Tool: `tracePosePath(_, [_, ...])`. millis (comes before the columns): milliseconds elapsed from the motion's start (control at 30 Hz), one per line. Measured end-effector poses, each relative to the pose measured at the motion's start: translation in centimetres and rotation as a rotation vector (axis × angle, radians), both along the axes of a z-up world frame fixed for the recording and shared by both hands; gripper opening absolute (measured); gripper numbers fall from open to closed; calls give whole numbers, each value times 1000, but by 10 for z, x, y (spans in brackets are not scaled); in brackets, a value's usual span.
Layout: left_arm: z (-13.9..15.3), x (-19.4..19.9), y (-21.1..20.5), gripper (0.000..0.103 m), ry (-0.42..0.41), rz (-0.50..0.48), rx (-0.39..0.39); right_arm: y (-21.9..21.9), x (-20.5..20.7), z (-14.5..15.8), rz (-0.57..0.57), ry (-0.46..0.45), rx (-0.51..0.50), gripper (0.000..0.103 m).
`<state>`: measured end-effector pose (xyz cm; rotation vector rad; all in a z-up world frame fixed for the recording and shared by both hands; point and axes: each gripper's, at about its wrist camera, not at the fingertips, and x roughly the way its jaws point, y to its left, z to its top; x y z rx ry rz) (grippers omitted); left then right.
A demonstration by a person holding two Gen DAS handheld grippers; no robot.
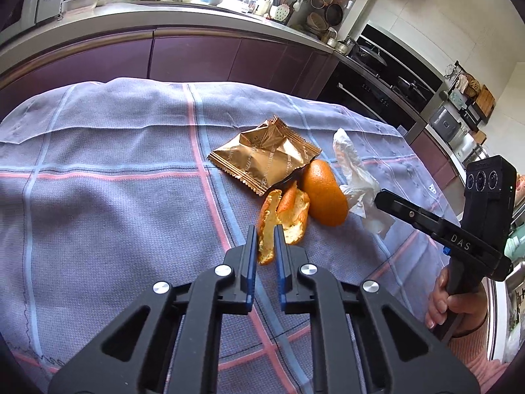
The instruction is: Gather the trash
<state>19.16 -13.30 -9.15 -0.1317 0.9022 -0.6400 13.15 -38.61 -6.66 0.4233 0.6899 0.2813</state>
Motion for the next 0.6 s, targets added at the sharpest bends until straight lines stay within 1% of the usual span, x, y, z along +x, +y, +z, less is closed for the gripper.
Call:
tracePosePath(167, [9,-10,15,9,-20,2,-18,-6,-8,7,-19,-22,6,8])
tracePosePath(300, [16,-19,30,8,-40,5,-32,-3,-16,14,-12,-43,10,8])
tracePosePath(400, [22,-26,40,7,-53,7,-43,2,-20,20,9,-59,18,8])
tracePosePath(600, [34,-43,64,6,-81,16,-52,29,-23,27,82,-77,21,8])
